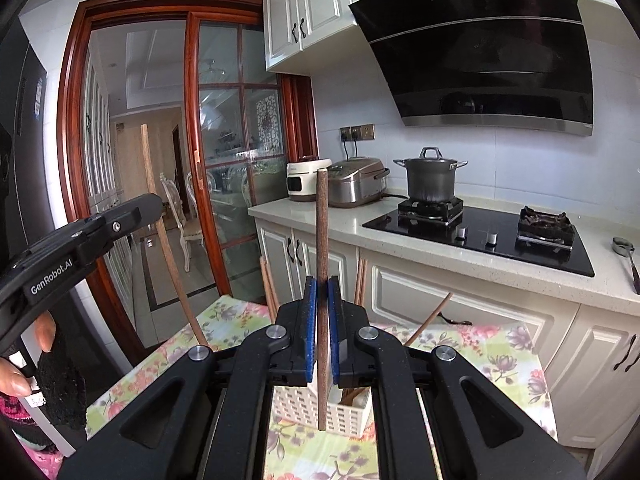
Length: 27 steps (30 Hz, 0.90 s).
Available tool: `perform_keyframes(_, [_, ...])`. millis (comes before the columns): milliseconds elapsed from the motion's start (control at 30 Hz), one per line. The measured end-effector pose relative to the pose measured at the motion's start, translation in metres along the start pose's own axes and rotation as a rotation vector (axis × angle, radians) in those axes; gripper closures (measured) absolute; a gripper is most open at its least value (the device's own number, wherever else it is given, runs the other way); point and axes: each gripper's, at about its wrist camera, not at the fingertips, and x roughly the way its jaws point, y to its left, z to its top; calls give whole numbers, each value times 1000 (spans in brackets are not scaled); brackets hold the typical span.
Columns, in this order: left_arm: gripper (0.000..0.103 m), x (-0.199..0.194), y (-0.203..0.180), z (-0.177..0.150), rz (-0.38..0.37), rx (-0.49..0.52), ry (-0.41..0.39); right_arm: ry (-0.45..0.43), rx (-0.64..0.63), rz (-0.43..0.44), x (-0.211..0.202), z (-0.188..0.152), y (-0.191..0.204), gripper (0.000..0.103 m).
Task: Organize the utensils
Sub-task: 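Lower the chopsticks into the caddy with both tools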
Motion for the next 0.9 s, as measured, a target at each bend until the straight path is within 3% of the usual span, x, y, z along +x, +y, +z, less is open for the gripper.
perform_keyframes(167, [97, 18, -2, 13, 4, -18, -25, -18, 1, 6, 10, 7, -7, 97])
perform_keyframes(433, [97, 60, -2, 10, 7, -41, -1, 7, 6, 14, 40, 8, -15, 97])
perform_keyframes(900, [97, 135, 19, -58, -48, -129, 220, 154, 19, 48, 106, -27, -23, 97])
